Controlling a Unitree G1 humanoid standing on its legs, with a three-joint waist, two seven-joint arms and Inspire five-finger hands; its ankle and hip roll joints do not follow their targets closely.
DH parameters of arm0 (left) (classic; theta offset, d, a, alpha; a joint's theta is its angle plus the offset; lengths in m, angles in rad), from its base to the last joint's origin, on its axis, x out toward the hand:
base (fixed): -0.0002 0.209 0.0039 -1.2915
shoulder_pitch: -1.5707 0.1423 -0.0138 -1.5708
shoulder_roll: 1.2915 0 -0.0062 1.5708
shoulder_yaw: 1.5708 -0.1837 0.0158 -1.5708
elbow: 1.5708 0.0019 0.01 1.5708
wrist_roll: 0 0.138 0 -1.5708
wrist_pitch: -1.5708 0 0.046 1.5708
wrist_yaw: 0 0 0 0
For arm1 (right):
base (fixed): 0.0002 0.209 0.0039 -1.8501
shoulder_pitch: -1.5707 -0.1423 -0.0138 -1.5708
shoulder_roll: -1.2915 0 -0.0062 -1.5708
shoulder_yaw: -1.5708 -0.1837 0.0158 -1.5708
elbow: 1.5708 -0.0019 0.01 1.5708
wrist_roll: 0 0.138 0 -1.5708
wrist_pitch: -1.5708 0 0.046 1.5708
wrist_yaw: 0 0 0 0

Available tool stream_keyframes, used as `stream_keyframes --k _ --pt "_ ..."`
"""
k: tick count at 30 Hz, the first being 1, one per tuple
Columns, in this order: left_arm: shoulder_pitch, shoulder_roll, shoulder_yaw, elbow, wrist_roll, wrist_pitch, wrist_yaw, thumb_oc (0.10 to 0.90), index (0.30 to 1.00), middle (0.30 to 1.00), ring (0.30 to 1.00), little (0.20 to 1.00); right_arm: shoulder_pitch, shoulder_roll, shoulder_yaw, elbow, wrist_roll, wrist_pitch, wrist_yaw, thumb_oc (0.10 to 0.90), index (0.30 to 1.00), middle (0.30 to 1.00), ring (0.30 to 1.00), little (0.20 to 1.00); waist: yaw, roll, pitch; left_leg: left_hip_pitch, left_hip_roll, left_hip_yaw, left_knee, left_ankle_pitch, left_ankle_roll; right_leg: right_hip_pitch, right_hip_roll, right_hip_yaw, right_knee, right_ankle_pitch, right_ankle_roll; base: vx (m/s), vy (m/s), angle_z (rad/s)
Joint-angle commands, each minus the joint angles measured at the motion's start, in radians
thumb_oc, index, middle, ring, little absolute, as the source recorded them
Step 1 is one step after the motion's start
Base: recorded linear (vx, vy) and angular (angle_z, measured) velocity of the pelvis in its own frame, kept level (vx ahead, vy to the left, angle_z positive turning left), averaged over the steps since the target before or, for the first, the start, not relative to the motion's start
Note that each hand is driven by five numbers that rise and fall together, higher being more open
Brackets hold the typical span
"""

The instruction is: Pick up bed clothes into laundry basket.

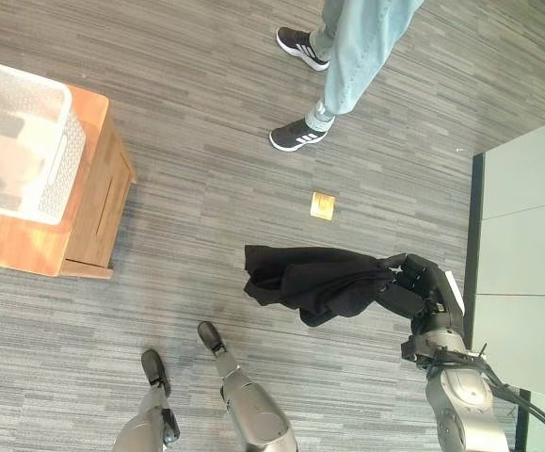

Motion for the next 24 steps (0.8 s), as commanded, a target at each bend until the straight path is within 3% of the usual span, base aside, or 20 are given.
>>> stream_keyframes --k 1,2,3,4,11,21,24 --pt "-0.025 0.133 -0.03 -0.049 0.039 -0.067 0.036 0.4 0.3 0.3 0.3 0.3 -0.009 -0.065 -0.16 -0.027 0.01 -0.093 -0.031 0.4 0.3 0.3 0.3 0.3 0.005 0.005 -0.051 0.014 -0.007 0.015 0.0 -0.04 -0.011 0.003 -0.001 -0.025 0.067 -0.167 0.099 0.0 0.0 0.0" --pt "-0.006 0.129 -0.025 -0.043 0.041 -0.062 0.022 0.4 0.3 0.3 0.3 0.3 -0.013 -0.065 -0.16 -0.03 0.01 -0.093 -0.03 0.4 0.3 0.3 0.3 0.3 0.006 0.002 -0.048 0.014 -0.007 0.015 0.0 -0.04 -0.011 0.002 0.0 -0.024 0.067 -0.167 0.098 0.0 0.0 0.0" --pt "0.021 0.125 -0.018 -0.039 0.05 -0.055 -0.002 0.532 0.498 0.498 0.498 0.498 -0.016 -0.073 -0.163 -0.033 0.011 -0.094 -0.027 0.4 0.3 0.3 0.3 0.3 0.005 0.002 -0.043 0.021 -0.006 0.015 0.0 -0.048 -0.01 0.007 0.003 -0.023 0.068 -0.173 0.097 0.0 0.0 0.0" --pt "0.031 0.121 -0.012 -0.042 0.049 -0.055 -0.015 0.8 0.9 0.9 0.9 0.9 -0.023 -0.082 -0.159 -0.03 0.012 -0.092 -0.026 0.4 0.3 0.3 0.3 0.3 0.003 0.001 -0.041 0.015 -0.005 0.019 0.0 -0.04 -0.012 0.001 0.004 -0.02 0.068 -0.166 0.096 0.0 0.0 0.0" --pt "0.028 0.116 -0.046 -0.088 0.061 -0.079 -0.056 0.8 0.9 0.9 0.9 0.9 -0.03 -0.101 -0.156 -0.057 0.022 -0.096 0.0 0.4 0.3 0.3 0.3 0.3 -0.009 -0.002 -0.027 0.018 0.0 0.026 0.0 -0.042 -0.016 -0.003 0.016 -0.008 0.069 -0.163 0.093 -0.01 0.0 -0.07" --pt "-0.053 0.064 -0.088 -0.187 0.005 -0.135 -0.022 0.8 0.9 0.9 0.9 0.9 -0.031 -0.104 -0.143 -0.055 0.021 -0.096 0.01 0.4 0.3 0.3 0.3 0.3 -0.005 0.026 -0.045 0.043 -0.003 0.032 0.0 -0.047 -0.019 0.013 0.014 -0.012 0.072 -0.173 0.089 0.0 -0.013 -0.06" --pt "-0.096 0.043 -0.102 -0.238 -0.003 -0.164 0.016 0.8 0.9 0.9 0.9 0.9 -0.053 -0.15 -0.143 -0.024 -0.008 -0.092 -0.003 0.4 0.3 0.3 0.3 0.3 0.001 0.032 -0.054 0.052 -0.004 0.029 0.0 -0.048 -0.021 0.022 0.011 -0.019 0.075 -0.177 0.089 0.0 -0.025 0.01"
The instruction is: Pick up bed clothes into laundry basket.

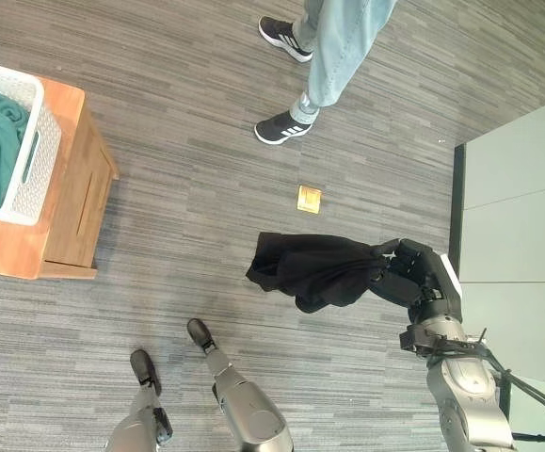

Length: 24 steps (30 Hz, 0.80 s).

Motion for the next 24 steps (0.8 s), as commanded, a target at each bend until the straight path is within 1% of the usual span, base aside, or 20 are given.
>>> stream_keyframes --k 1,2,4,6,7,8,9,10,11,12,14,15,16,17,18,20,21,22,23,24 --pt "-0.147 0.029 -0.066 -0.173 -0.032 -0.191 0.116 0.8 0.9 0.9 0.9 0.9 -0.044 -0.219 -0.195 0.079 0.001 -0.095 -0.051 0.4 0.3 0.3 0.3 0.3 0.01 0.064 -0.076 0.038 -0.018 -0.006 0.0 -0.059 -0.015 0.028 -0.011 -0.036 0.075 -0.207 0.086 -0.03 -0.038 0.0" --pt "-0.144 0.029 -0.061 -0.176 -0.031 -0.191 0.117 0.8 0.9 0.9 0.9 0.9 -0.048 -0.223 -0.194 0.084 0.003 -0.097 -0.049 0.4 0.3 0.3 0.3 0.3 0.01 0.065 -0.075 0.035 -0.018 -0.006 0.0 -0.052 -0.016 0.024 -0.01 -0.035 0.075 -0.2 0.086 0.01 -0.036 0.0" --pt "-0.087 -0.002 -0.024 -0.356 -0.082 -0.27 0.173 0.8 0.9 0.9 0.9 0.9 -0.091 -0.361 -0.236 0.208 0.015 -0.112 -0.085 0.4 0.3 0.3 0.3 0.3 0.027 0.058 -0.083 0.043 -0.021 -0.02 0.0 -0.051 -0.019 0.038 -0.017 -0.047 0.076 -0.204 0.085 -0.01 -0.054 0.07" --pt "0.039 -0.042 0.032 -0.551 -0.078 -0.324 0.209 0.8 0.9 0.9 0.9 0.9 -0.145 -0.489 -0.241 0.315 -0.004 -0.11 -0.111 0.4 0.3 0.3 0.3 0.3 0.06 0.058 -0.094 0.058 -0.025 -0.035 0.0 -0.058 -0.018 0.057 -0.025 -0.06 0.078 -0.214 0.082 0.01 -0.078 0.07" --pt "0.155 -0.063 0.095 -0.674 -0.089 -0.362 0.211 0.8 0.9 0.9 0.9 0.9 -0.182 -0.56 -0.242 0.367 -0.02 -0.106 -0.124 0.4 0.3 0.3 0.3 0.3 0.078 0.057 -0.099 0.065 -0.028 -0.042 0.0 -0.052 -0.019 0.065 -0.028 -0.066 0.08 -0.211 0.079 0.0 -0.067 0.09" --pt "0.202 -0.077 0.111 -0.727 -0.108 -0.374 0.203 0.8 0.9 0.9 0.9 0.9 -0.207 -0.594 -0.241 0.394 -0.022 -0.105 -0.131 0.4 0.3 0.3 0.3 0.3 0.096 0.053 -0.102 0.066 -0.03 -0.049 0.0 -0.052 -0.019 0.068 -0.029 -0.072 0.08 -0.211 0.077 -0.02 -0.062 0.17" --pt "0.316 -0.106 0.181 -0.806 -0.147 -0.397 0.186 0.8 0.9 0.9 0.9 0.9 -0.268 -0.639 -0.207 0.451 -0.015 -0.112 -0.142 0.4 0.3 0.3 0.3 0.3 0.118 0.06 -0.106 0.08 -0.033 -0.054 0.0 -0.054 -0.017 0.084 -0.03 -0.077 0.08 -0.216 0.074 0.0 -0.071 0.02" --pt "0.489 -0.183 0.265 -0.914 -0.244 -0.424 0.141 0.8 0.9 0.9 0.9 0.9 -0.355 -0.664 -0.151 0.476 -0.02 -0.113 -0.146 0.4 0.3 0.3 0.3 0.3 0.162 0.053 -0.119 0.1 -0.034 -0.066 0.0 -0.059 -0.014 0.107 -0.031 -0.085 0.083 -0.223 0.069 0.01 -0.054 0.0" --pt "0.525 -0.184 0.296 -0.93 -0.244 -0.42 0.138 0.8 0.9 0.9 0.9 0.9 -0.389 -0.672 -0.112 0.481 -0.02 -0.113 -0.147 0.4 0.3 0.3 0.3 0.3 0.152 0.06 -0.122 0.104 -0.033 -0.063 0.0 -0.06 -0.015 0.11 -0.031 -0.082 0.082 -0.223 0.069 0.04 -0.052 -0.08" --pt "0.613 -0.229 0.321 -0.961 -0.279 -0.423 0.106 0.8 0.9 0.9 0.9 0.9 -0.441 -0.685 -0.074 0.49 -0.039 -0.107 -0.146 0.4 0.3 0.3 0.3 0.3 0.183 0.052 -0.129 0.125 -0.035 -0.07 0.0 -0.071 -0.011 0.131 -0.028 -0.085 0.085 -0.235 0.067 0.01 -0.032 0.04" --pt "0.692 -0.249 0.358 -0.989 -0.294 -0.41 0.086 0.8 0.9 0.9 0.9 0.9 -0.51 -0.695 -0.006 0.495 -0.052 -0.099 -0.141 0.4 0.3 0.3 0.3 0.3 0.19 0.052 -0.138 0.134 -0.034 -0.07 0.0 -0.066 -0.01 0.139 -0.027 -0.082 0.087 -0.231 0.064 0.02 -0.029 0.08" --pt "0.856 -0.343 0.404 -1.048 -0.357 -0.402 0.026 0.8 0.9 0.9 0.9 0.9 -0.61 -0.73 0.065 0.465 -0.084 -0.095 -0.13 0.4 0.3 0.3 0.3 0.3 0.233 0.041 -0.143 0.169 -0.036 -0.084 0.002 -0.082 0.003 0.165 -0.033 -0.088 0.11 -0.252 0.062 0.03 -0.001 0.1" --pt "0.93 -0.366 0.44 -1.073 -0.363 -0.388 0.02 0.8 0.9 0.9 0.9 0.9 -0.689 -0.744 0.135 0.467 -0.084 -0.093 -0.128 0.4 0.3 0.3 0.3 0.3 0.239 0.043 -0.153 0.175 -0.037 -0.084 0.004 -0.081 0.007 0.164 -0.035 -0.09 0.13 -0.253 0.062 0.0 0.053 0.01" --pt "1.041 -0.433 0.472 -1.092 -0.396 -0.379 0.0 0.8 0.9 0.9 0.9 0.9 -0.78 -0.771 0.2 0.459 -0.091 -0.089 -0.117 0.4 0.3 0.3 0.3 0.3 0.267 0.053 -0.155 0.191 -0.043 -0.101 0.009 -0.091 0.022 0.156 -0.044 -0.096 0.211 -0.264 0.07 -0.04 0.055 0.11" --pt "1.054 -0.439 0.484 -1.098 -0.396 -0.377 0.0 0.8 0.9 0.9 0.9 0.9 -0.82 -0.771 0.241 0.465 -0.09 -0.089 -0.117 0.4 0.3 0.3 0.3 0.3 0.257 0.057 -0.156 0.193 -0.044 -0.102 0.009 -0.092 0.022 0.153 -0.044 -0.097 0.223 -0.271 0.07 -0.03 0.089 0.15" --pt "1.13 -0.485 0.516 -1.098 -0.465 -0.371 -0.02 0.8 0.9 0.9 0.9 0.9 -0.924 -0.8 0.326 0.46 -0.115 -0.074 -0.108 0.4 0.3 0.3 0.3 0.3 0.279 0.067 -0.149 0.217 -0.055 -0.141 0.022 -0.106 0.04 0.123 -0.047 -0.097 0.351 -0.263 0.094 0.0 0.077 0.45" --pt "1.157 -0.476 0.527 -1.098 -0.478 -0.367 -0.027 0.8 0.9 0.9 0.9 0.9 -1.032 -0.822 0.422 0.475 -0.124 -0.069 -0.1 0.4 0.3 0.3 0.3 0.3 0.283 0.071 -0.137 0.24 -0.061 -0.194 0.042 -0.118 0.052 0.065 -0.042 -0.07 0.476 -0.196 0.109 0.01 0.046 0.54" --pt "1.162 -0.464 0.531 -1.092 -0.469 -0.364 -0.026 0.8 0.9 0.9 0.9 0.9 -1.106 -0.826 0.486 0.494 -0.128 -0.068 -0.102 0.4 0.3 0.3 0.3 0.3 0.277 0.074 -0.128 0.244 -0.06 -0.224 0.055 -0.123 0.056 0.033 -0.024 -0.036 0.537 -0.168 0.11 0.01 -0.018 0.44" --pt "1.154 -0.45 0.537 -1.088 -0.473 -0.368 -0.022 0.8 0.9 0.9 0.9 0.9 -1.182 -0.83 0.553 0.512 -0.134 -0.067 -0.103 0.4 0.3 0.3 0.3 0.3 0.278 0.072 -0.126 0.241 -0.059 -0.257 0.067 -0.128 0.054 0.012 -0.002 -0.003 0.568 -0.167 0.107 0.0 -0.046 0.57" --pt "1.155 -0.453 0.54 -1.086 -0.474 -0.368 -0.022 0.8 0.9 0.9 0.9 0.9 -1.215 -0.828 0.585 0.519 -0.132 -0.068 -0.103 0.4 0.3 0.3 0.3 0.3 0.273 0.074 -0.126 0.24 -0.059 -0.258 0.069 -0.13 0.053 0.009 -0.002 -0.004 0.575 -0.17 0.106 0.05 -0.099 0.74"
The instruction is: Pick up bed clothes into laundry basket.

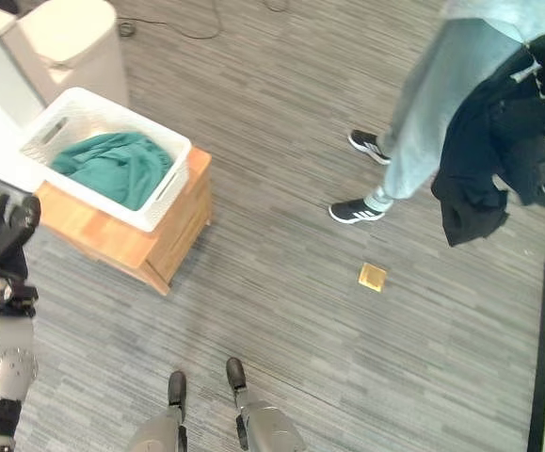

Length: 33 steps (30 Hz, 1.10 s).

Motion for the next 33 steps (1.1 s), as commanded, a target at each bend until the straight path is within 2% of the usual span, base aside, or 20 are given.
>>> stream_keyframes --k 1,2,4,5,6,8,11,12,13,14,16,18,20,22,23,25,27,28,30,33 --pt "-0.073 0.198 0.06 -0.156 0.037 -0.12 -0.065 0.8 0.9 0.9 0.9 0.9 -0.379 -0.118 0.2 0.059 -0.031 -0.064 -0.055 0.4 0.3 0.3 0.3 0.3 0.031 -0.042 -0.126 0.056 -0.054 -0.056 0.068 -0.118 0.038 -0.141 -0.015 0.169 0.339 -0.11 0.078 0.06 -0.062 0.81" --pt "-0.073 0.195 0.064 -0.154 0.036 -0.121 -0.065 0.8 0.9 0.9 0.9 0.9 -0.415 -0.114 0.235 0.066 -0.03 -0.064 -0.054 0.4 0.3 0.3 0.3 0.3 0.024 -0.038 -0.126 0.055 -0.054 -0.059 0.07 -0.12 0.039 -0.137 -0.018 0.167 0.334 -0.11 0.078 0.1 -0.087 1.1" --pt "-0.076 0.228 0.071 -0.158 0.051 -0.123 -0.073 0.8 0.9 0.9 0.9 0.9 -0.565 -0.094 0.369 0.111 -0.031 -0.066 -0.05 0.4 0.3 0.3 0.3 0.3 0.027 -0.033 -0.148 0.064 -0.051 -0.085 0.064 -0.13 0.03 -0.115 -0.054 0.147 0.204 -0.142 0.077 0.17 -0.081 1.16" --pt "-0.078 0.246 0.063 -0.154 0.054 -0.13 -0.084 0.8 0.9 0.9 0.9 0.9 -0.73 -0.05 0.513 0.191 -0.039 -0.065 -0.055 0.4 0.3 0.3 0.3 0.3 0.031 -0.035 -0.165 0.095 -0.055 -0.104 0.045 -0.142 0.02 -0.125 -0.085 0.104 0.042 -0.111 0.1 0.32 -0.138 0.85" --pt "-0.074 0.246 0.056 -0.159 0.056 -0.136 -0.08 0.8 0.9 0.9 0.9 0.9 -0.794 -0.019 0.575 0.243 -0.055 -0.056 -0.057 0.4 0.3 0.3 0.3 0.3 0.037 -0.049 -0.166 0.129 -0.061 -0.138 0.04 -0.148 0.012 -0.16 -0.069 0.092 -0.046 -0.081 0.121 0.24 -0.116 0.67" --pt "-0.066 0.232 0.056 -0.17 0.057 -0.141 -0.084 0.8 0.9 0.9 0.9 0.9 -0.87 -0.003 0.647 0.273 -0.056 -0.053 -0.058 0.4 0.3 0.3 0.3 0.3 0.023 -0.039 -0.164 0.145 -0.059 -0.17 0.042 -0.153 0.012 -0.17 -0.056 0.091 -0.091 -0.069 0.127 0.14 -0.093 0.36" --pt "-0.048 0.193 0.046 -0.205 0.066 -0.133 -0.095 0.8 0.9 0.9 0.9 0.9 -0.983 -0.015 0.747 0.296 -0.071 -0.043 -0.057 0.4 0.3 0.3 0.3 0.3 0.01 -0.053 -0.174 0.171 -0.053 -0.234 0.067 -0.166 0.003 -0.155 -0.051 0.096 -0.102 -0.064 0.129 0.17 -0.222 0.95" --pt "-0.034 0.147 0.024 -0.213 0.035 -0.12 -0.127 0.8 0.9 0.9 0.9 0.9 -1.058 -0.046 0.805 0.303 -0.077 -0.043 -0.053 0.4 0.3 0.3 0.3 0.3 0.002 -0.068 -0.202 0.178 -0.028 -0.264 0.081 -0.15 -0.02 -0.11 -0.074 0.109 -0.082 -0.057 0.113 0.15 -0.264 1.32" --pt "-0.033 0.142 0.023 -0.214 0.035 -0.12 -0.128 0.8 0.9 0.9 0.9 0.9 -1.071 -0.045 0.821 0.304 -0.075 -0.043 -0.052 0.4 0.3 0.3 0.3 0.3 -0.002 -0.063 -0.202 0.179 -0.026 -0.269 0.079 -0.149 -0.021 -0.108 -0.075 0.104 -0.083 -0.057 0.111 0.21 -0.352 1.51" --pt "-0.005 0.094 0.002 -0.223 0.023 -0.105 -0.152 0.8 0.9 0.9 0.9 0.9 -1.114 -0.047 0.852 0.319 -0.071 -0.042 -0.045 0.4 0.3 0.3 0.3 0.3 -0.012 -0.051 -0.221 0.187 0.012 -0.269 0.072 -0.122 -0.039 -0.097 -0.082 0.076 -0.065 -0.052 0.1 0.15 -0.278 1.09" --pt "0.007 0.064 -0.016 -0.225 0.002 -0.093 -0.167 0.8 0.9 0.9 0.9 0.9 -1.2 -0.037 0.95 0.359 -0.111 -0.029 -0.04 0.4 0.3 0.3 0.3 0.3 -0.018 -0.051 -0.235 0.176 0.051 -0.267 0.073 -0.09 -0.063 -0.081 -0.073 0.05 -0.044 -0.08 0.077 0.12 -0.324 0.83" --pt "0.015 0.015 -0.061 -0.224 -0.022 -0.081 -0.197 0.8 0.9 0.9 0.9 0.9 -1.297 0.008 1.049 0.374 -0.142 -0.03 -0.03 0.4 0.3 0.3 0.3 0.3 -0.018 -0.046 -0.236 0.144 0.078 -0.252 0.104 -0.029 -0.089 -0.047 -0.071 0.034 -0.05 -0.098 0.056 0.04 -0.26 0.77" --pt "0.026 -0.023 -0.088 -0.223 -0.047 -0.067 -0.21 0.8 0.9 0.9 0.9 0.9 -1.318 0.036 1.051 0.364 -0.157 -0.031 -0.036 0.4 0.3 0.3 0.3 0.3 -0.021 -0.065 -0.238 0.11 0.098 -0.225 0.163 0.029 -0.095 0.0 -0.059 0.032 -0.061 -0.12 0.031 0.06 -0.269 0.59" --pt "0.035 -0.037 -0.1 -0.228 -0.053 -0.061 -0.215 0.8 0.9 0.9 0.9 0.9 -1.319 0.046 1.051 0.36 -0.17 -0.027 -0.039 0.4 0.3 0.3 0.3 0.3 -0.021 -0.078 -0.235 0.099 0.1 -0.208 0.199 0.039 -0.089 0.022 -0.06 0.026 -0.068 -0.126 0.025 0.05 -0.212 0.33" --pt "0.036 -0.077 -0.164 -0.243 -0.065 -0.04 -0.223 0.8 0.9 0.9 0.9 0.9 -1.315 0.041 1.051 0.348 -0.19 -0.022 -0.048 0.4 0.3 0.3 0.3 0.3 -0.031 -0.104 -0.23 0.072 0.111 -0.127 0.234 0.05 -0.066 0.055 -0.061 0.015 -0.068 -0.147 0.008 0.05 -0.23 0.37" --pt "0.031 -0.1 -0.236 -0.233 -0.082 -0.009 -0.239 0.8 0.9 0.9 0.9 0.9 -1.309 0.003 1.051 0.329 -0.203 -0.012 -0.061 0.4 0.3 0.3 0.3 0.3 -0.048 -0.113 -0.223 0.05 0.103 -0.005 0.145 0.001 -0.059 0.086 -0.067 -0.018 -0.064 -0.177 0.006 0.01 -0.23 0.84" --pt "0.02 -0.102 -0.32 -0.212 -0.081 0.021 -0.255 0.8 0.9 0.9 0.9 0.9 -1.315 -0.022 1.051 0.322 -0.218 -0.013 -0.076 0.4 0.3 0.3 0.3 0.3 -0.073 -0.119 -0.221 0.005 0.07 0.085 0.06 0.002 -0.056 0.084 -0.08 -0.062 -0.063 -0.17 0.015 -0.07 -0.111 1.68" --pt "0.038 -0.084 -0.328 -0.21 -0.086 0.036 -0.27 0.8 0.9 0.9 0.9 0.9 -1.331 -0.013 1.051 0.318 -0.235 -0.004 -0.088 0.4 0.3 0.3 0.3 0.3 -0.082 -0.124 -0.225 0.01 0.057 0.056 0.029 -0.003 -0.061 0.076 -0.076 -0.068 -0.06 -0.167 0.022 -0.02 -0.054 1.61" --pt "0.074 -0.099 -0.37 -0.191 -0.107 0.067 -0.283 0.8 0.9 0.9 0.9 0.9 -1.367 0.021 1.051 0.352 -0.235 -0.006 -0.101 0.4 0.3 0.3 0.3 0.3 -0.095 -0.112 -0.226 0.001 0.016 -0.005 0.009 0.0 -0.048 0.062 -0.072 -0.075 -0.052 -0.163 0.025 0.03 -0.011 1.0" --pt "0.124 -0.1 -0.408 -0.173 -0.109 0.105 -0.296 0.8 0.9 0.9 0.9 0.9 -1.377 0.053 1.051 0.427 -0.254 0.007 -0.113 0.4 0.3 0.3 0.3 0.3 -0.103 -0.098 -0.23 0.002 -0.003 0.026 -0.026 0.014 -0.036 0.067 -0.079 -0.08 -0.067 -0.153 0.035 0.07 0.065 0.29"
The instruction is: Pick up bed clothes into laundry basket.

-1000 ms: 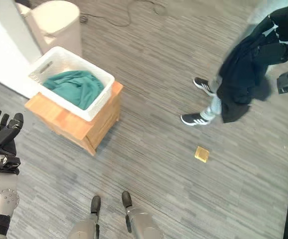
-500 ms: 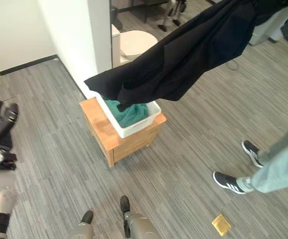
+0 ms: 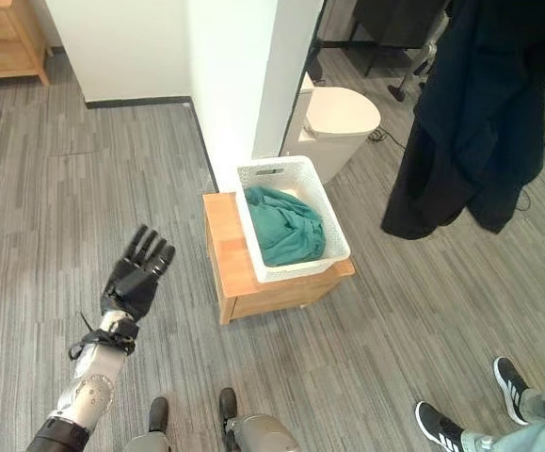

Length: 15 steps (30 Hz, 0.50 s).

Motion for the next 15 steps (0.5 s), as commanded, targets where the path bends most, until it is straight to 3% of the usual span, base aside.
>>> stream_keyframes --k 1,7,15 --pt "0.047 0.107 0.008 -0.125 0.0 -0.013 -0.072 0.8 0.9 0.9 0.9 0.9 -0.199 0.034 -0.029 0.197 -0.012 0.023 -0.118 0.4 0.3 0.3 0.3 0.3 0.009 -0.051 -0.162 -0.009 -0.049 0.04 -0.03 -0.008 0.033 -0.033 -0.05 0.189 -0.004 -0.095 0.141 0.02 0.043 -0.16" --pt "0.145 0.121 0.054 -0.156 -0.002 -0.005 -0.071 0.8 0.9 0.9 0.9 0.9 -0.209 0.085 -0.029 0.391 -0.042 0.054 -0.135 0.4 0.3 0.3 0.3 0.3 0.037 -0.028 -0.152 -0.015 -0.059 0.088 -0.031 -0.006 0.042 -0.03 -0.065 0.201 -0.037 -0.084 0.149 0.04 0.061 -0.21" --pt "0.156 0.119 0.07 -0.176 0.02 -0.016 -0.062 0.8 0.9 0.9 0.9 0.9 -0.179 0.109 -0.029 0.452 -0.069 0.066 -0.133 0.4 0.3 0.3 0.3 0.3 0.066 0.017 -0.145 -0.013 -0.066 0.097 -0.031 -0.008 0.045 -0.023 -0.074 0.213 -0.063 -0.076 0.152 0.02 0.028 -0.04"
